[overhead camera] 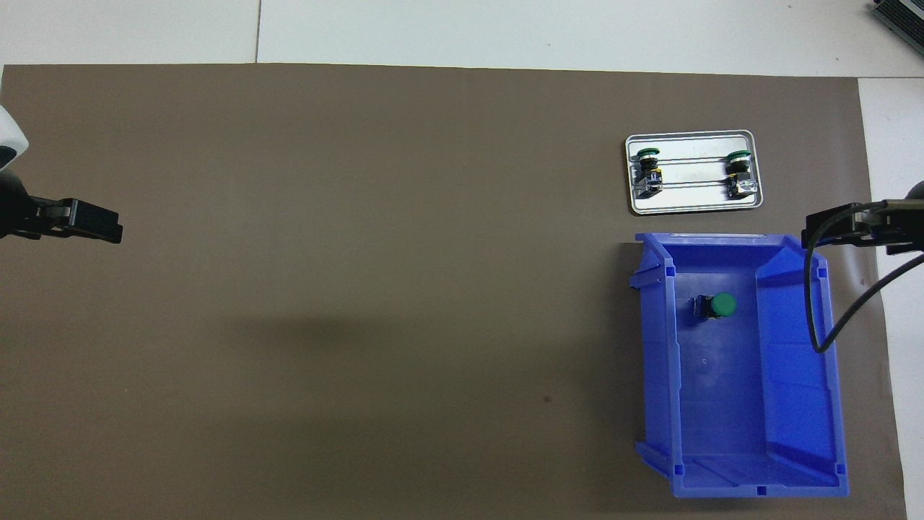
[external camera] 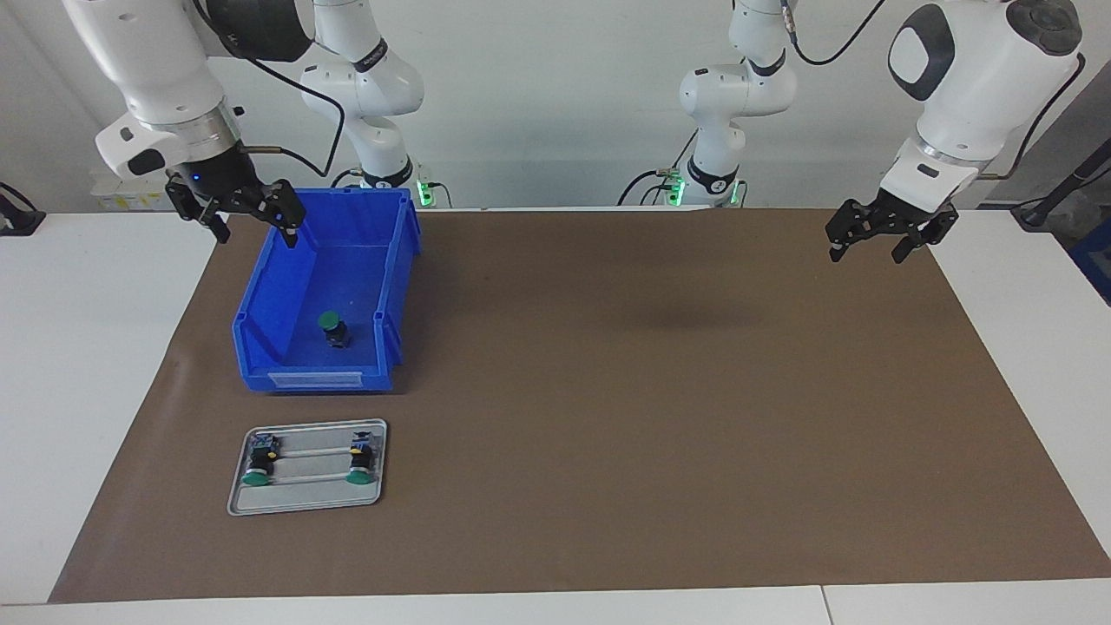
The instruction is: Place and press button with both arms
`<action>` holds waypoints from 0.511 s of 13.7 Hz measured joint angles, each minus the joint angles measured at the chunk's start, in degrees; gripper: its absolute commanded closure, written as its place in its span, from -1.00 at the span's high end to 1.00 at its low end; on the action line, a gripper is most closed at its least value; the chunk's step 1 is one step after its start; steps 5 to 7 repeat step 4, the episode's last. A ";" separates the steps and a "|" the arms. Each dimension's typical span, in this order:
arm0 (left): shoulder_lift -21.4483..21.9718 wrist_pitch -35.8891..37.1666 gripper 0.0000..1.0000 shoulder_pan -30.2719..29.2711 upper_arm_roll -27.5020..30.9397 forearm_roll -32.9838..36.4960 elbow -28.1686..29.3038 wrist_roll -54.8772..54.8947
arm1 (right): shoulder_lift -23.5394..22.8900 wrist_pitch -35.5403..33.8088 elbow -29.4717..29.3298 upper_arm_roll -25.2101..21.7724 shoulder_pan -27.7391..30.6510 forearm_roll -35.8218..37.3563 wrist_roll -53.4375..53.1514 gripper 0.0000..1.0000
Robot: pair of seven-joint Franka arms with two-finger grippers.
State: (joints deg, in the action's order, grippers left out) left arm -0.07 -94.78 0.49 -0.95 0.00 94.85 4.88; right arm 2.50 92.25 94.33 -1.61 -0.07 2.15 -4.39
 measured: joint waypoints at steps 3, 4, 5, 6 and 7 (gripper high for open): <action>0.00 0.00 1.00 0.00 0.00 0.00 0.00 0.00 | 0.00 0.00 0.05 0.00 0.19 -0.09 -0.01 1.00; 0.00 0.00 1.00 0.00 0.00 0.00 0.00 0.00 | 0.00 0.00 0.05 0.00 0.19 -0.09 -0.01 1.00; 0.00 0.00 1.00 0.00 0.00 0.00 0.00 0.00 | 0.00 0.00 0.05 0.00 0.19 -0.09 -0.01 1.00; 0.00 0.00 1.00 0.00 0.00 0.00 0.00 0.00 | 0.00 0.00 0.05 0.00 0.19 -0.09 -0.01 1.00; 0.00 0.00 1.00 0.00 0.00 0.00 0.00 0.00 | 0.00 0.00 0.05 0.00 0.19 -0.09 -0.01 1.00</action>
